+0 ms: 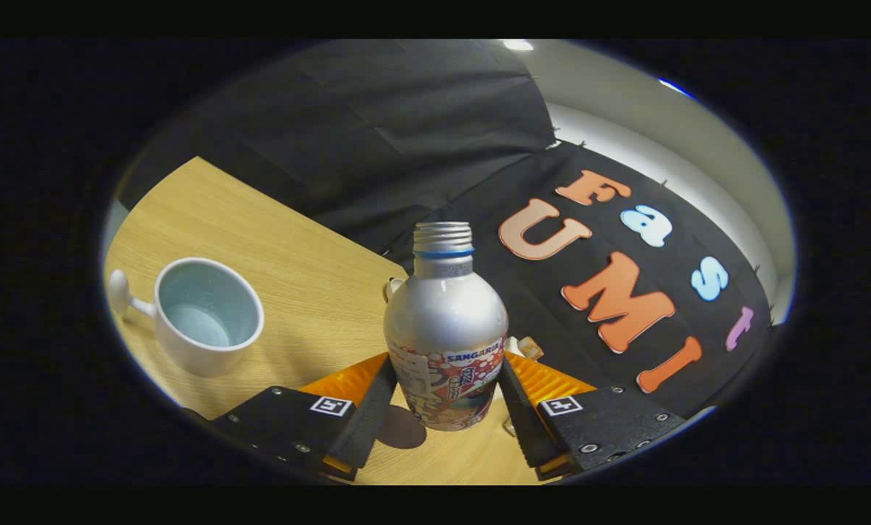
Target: Take the bottle from table, then pour the juice into the cup, finally place the bottle on the coaster
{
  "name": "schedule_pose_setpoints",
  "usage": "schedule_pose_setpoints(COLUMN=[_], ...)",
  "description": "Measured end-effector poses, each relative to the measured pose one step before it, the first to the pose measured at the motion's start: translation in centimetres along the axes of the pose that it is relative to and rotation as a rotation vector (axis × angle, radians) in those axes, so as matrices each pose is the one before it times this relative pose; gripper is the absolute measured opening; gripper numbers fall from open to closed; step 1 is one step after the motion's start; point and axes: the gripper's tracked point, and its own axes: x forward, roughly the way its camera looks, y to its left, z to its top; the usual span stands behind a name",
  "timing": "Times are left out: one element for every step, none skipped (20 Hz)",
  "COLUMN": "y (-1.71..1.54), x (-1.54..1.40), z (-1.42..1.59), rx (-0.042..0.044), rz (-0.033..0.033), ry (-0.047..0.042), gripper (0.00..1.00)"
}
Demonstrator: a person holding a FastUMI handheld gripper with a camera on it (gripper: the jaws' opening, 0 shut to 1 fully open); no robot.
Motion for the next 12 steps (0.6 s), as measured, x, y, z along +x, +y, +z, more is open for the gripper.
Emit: schedule_pose_setpoints(y=[-0.749, -0.088, -0.381, -0.331, -0.548, -0.650, -0.974, -0.404, -0.400, -0.230, -0.481, -0.331], x=[0.180, 0.052, 0.067, 0.207, 0.773, 0.364, 0.440, 0.345, 0.332, 0.199, 0.333, 0.186], z=[-0.145, -0.259, 0.026, -0.219, -0.447, -0.514, -0.382, -0.430, -0.599, -0.659, -0.529, -0.697], rx=[0.05864, 0.06195, 0.06661, 0.06301, 0.05435, 0.04261, 0.03911, 0.04524, 0.04983, 0.05309, 0.04997, 0.04683], rz=[-0.00395, -0.00059, -0.00625, 0.00298, -0.00246, -0.00638, -0.01483, -0.00855, -0.00339, 0.00412, -0.00023, 0.00192], ry=[0.01101, 0.00697, -0.00814, -0.00128, 0.00628, 0.01098, 0.01376, 0.01137, 0.01291, 0.01564, 0.01573, 0.01662], gripper=[0.79, 0.79, 0.79, 0.79, 0.79, 0.79, 0.79, 0.79, 0.79, 0.79, 0.79, 0.79])
